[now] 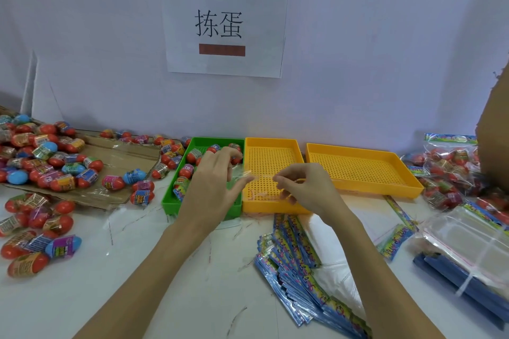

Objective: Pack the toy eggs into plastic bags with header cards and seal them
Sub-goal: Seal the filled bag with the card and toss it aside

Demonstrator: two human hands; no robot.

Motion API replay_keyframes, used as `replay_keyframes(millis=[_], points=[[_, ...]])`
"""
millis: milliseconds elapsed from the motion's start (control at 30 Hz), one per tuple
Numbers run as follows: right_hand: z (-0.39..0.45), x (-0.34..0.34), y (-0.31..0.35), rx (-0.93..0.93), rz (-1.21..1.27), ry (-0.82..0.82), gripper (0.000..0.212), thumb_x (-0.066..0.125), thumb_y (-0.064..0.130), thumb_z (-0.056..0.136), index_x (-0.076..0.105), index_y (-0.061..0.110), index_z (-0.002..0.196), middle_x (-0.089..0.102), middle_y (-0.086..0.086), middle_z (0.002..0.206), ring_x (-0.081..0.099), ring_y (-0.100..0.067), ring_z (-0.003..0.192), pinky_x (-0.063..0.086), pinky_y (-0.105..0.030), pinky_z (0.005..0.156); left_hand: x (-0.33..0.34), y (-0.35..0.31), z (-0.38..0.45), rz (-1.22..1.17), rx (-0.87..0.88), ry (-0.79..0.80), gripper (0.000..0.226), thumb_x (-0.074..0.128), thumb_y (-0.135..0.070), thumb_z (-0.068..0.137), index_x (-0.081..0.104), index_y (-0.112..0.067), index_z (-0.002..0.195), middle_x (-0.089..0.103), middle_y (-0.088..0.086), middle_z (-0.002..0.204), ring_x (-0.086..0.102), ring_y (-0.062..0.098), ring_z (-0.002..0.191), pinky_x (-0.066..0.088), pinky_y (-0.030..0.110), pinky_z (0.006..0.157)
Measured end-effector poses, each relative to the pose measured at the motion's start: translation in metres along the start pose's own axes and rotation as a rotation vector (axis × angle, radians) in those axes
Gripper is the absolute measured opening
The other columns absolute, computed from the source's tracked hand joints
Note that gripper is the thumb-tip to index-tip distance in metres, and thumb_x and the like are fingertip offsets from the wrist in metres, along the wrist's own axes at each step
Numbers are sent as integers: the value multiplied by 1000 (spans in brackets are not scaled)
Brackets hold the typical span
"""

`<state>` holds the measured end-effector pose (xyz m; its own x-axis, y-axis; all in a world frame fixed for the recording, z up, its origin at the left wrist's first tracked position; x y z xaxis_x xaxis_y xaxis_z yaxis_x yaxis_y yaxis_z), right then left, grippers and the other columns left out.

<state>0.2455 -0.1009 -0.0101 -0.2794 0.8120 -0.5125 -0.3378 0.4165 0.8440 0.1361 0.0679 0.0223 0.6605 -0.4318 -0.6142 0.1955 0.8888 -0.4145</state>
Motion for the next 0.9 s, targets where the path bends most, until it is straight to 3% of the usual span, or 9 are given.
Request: replay_keyframes(millis=[133,300,467,600,767,833,900], points=[[-8,-7,-34,479,574,101,17,61,3,101,68,-12,106,70,-16,80,55,-8,46,36,-13,36,-7,12,2,-8,-48,-40,38,78,-40,88,63,-12,109,44,-9,80,44,14,77,34,16,69],[-19,-29,-49,633,520,286,25,65,16,101,73,-5,113,56,-1,59,43,-4,38,27,-11,30,-7,17,4,-41,-80,-52,38,75,-46,88,64,-15,105,57,0,84,50,18,81,42,26,72],[-15,-56,-65,598,368,63,30,58,19,106,70,-8,104,73,-11,70,60,-10,47,36,-14,37,-8,15,4,-83,-92,-49,42,68,-53,87,66,-14,104,56,-1,81,49,16,79,39,20,70],[-11,-73,-65,493,173,-134,29,51,15,108,69,-7,100,72,-15,72,62,-16,47,45,-21,41,-6,11,3,-66,-71,-20,43,66,-52,87,67,-13,103,55,1,80,49,18,79,38,20,71],[-4,-105,-50,301,-313,-364,17,59,17,102,71,6,106,72,-15,84,64,-27,68,48,-32,64,-6,9,3,-53,-52,-25,37,70,-47,88,68,-12,103,54,-1,79,48,16,79,37,19,71],[-5,-108,-41,224,-353,-401,16,61,18,99,69,11,110,71,-13,95,62,-25,71,44,-30,62,-6,8,3,-59,-45,-25,37,71,-48,88,68,-13,103,53,-2,79,47,16,78,39,21,71],[-3,-96,-36,195,-426,-337,17,62,19,99,66,13,114,71,-12,100,64,-25,77,49,-34,65,-4,8,3,-51,-34,-15,36,72,-47,89,67,-14,104,54,-1,79,48,17,79,43,28,71]])
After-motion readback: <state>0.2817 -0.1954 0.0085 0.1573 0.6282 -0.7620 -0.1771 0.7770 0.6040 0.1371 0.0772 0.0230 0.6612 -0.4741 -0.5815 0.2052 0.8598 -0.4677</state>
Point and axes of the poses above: each hand's wrist, its own z-axis towards the middle knuckle, its own x-axis out of the palm, y = z × x, the point moved 8 cm from there along z, towards the middle knuckle
